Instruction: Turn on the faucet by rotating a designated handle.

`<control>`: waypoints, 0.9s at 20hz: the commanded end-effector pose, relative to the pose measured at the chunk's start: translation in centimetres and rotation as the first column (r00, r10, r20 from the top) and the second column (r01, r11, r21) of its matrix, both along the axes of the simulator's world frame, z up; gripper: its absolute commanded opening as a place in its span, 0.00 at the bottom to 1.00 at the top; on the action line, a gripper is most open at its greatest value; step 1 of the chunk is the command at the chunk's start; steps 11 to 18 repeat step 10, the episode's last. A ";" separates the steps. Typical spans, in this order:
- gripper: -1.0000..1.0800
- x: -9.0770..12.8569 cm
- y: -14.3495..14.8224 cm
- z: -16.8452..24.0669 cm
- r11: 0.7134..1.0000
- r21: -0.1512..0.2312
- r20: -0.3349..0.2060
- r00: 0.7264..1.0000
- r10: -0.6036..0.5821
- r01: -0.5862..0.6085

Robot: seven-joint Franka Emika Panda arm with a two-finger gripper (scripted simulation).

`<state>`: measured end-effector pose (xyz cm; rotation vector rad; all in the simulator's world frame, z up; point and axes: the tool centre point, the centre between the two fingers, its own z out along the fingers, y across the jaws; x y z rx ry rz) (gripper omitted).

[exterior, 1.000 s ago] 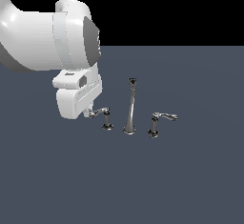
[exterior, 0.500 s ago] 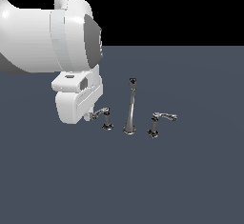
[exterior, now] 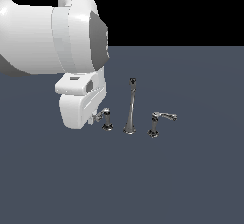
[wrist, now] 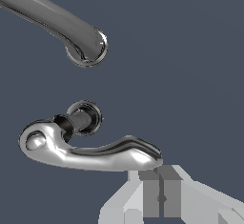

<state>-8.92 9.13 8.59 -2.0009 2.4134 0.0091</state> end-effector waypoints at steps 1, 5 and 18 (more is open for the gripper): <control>0.00 0.1 -1.7 0.0 1.000 -0.002 -0.001 1.000 -0.016 0.016; 0.00 0.3 -4.4 0.0 1.000 -0.005 -0.001 1.000 -0.030 0.030; 0.00 0.5 -7.0 0.0 0.999 -0.009 -0.001 0.999 -0.044 0.044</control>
